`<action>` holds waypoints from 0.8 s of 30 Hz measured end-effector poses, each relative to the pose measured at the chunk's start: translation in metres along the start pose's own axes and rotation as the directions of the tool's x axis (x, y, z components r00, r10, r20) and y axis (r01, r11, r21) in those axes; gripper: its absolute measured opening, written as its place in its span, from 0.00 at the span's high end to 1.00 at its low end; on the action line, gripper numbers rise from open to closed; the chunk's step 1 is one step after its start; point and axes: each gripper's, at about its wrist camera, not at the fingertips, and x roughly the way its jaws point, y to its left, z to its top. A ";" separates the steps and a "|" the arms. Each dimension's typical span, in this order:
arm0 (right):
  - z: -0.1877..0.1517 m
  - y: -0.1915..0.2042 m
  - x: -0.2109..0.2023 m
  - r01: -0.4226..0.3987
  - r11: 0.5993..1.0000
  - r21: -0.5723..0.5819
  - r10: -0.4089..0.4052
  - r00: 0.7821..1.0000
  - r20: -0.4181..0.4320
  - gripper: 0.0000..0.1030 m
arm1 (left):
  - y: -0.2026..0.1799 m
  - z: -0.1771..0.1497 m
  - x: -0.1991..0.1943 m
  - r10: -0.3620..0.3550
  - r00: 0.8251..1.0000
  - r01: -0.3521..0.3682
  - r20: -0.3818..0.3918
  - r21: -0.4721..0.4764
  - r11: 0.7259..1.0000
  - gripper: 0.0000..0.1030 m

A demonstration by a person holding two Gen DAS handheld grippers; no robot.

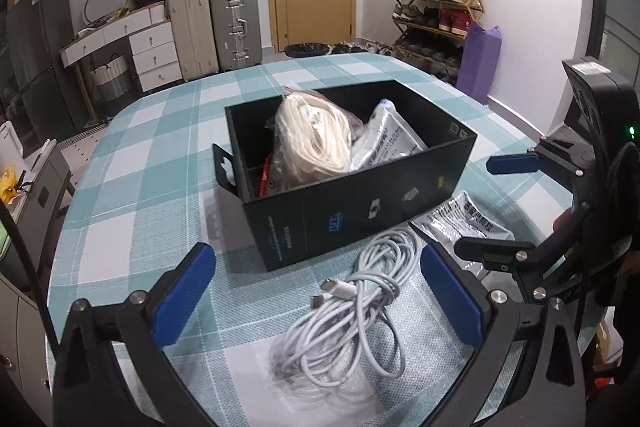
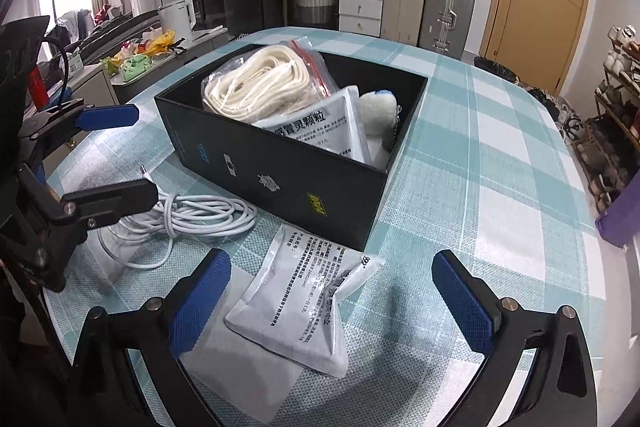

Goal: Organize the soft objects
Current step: 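Grasp the white cable with the left gripper while the right gripper grasps the second sachet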

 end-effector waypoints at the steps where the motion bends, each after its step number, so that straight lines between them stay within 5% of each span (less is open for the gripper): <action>1: 0.000 0.000 0.001 0.000 1.000 0.000 0.000 1.000 -0.004 0.01 | -0.002 -0.001 0.001 -0.003 1.000 0.003 -0.004 0.007 1.000 0.00; 24: -0.005 0.003 0.023 0.029 1.000 -0.009 -0.030 0.996 -0.087 0.01 | -0.017 -0.013 0.026 0.009 0.990 0.000 -0.140 0.065 0.998 0.00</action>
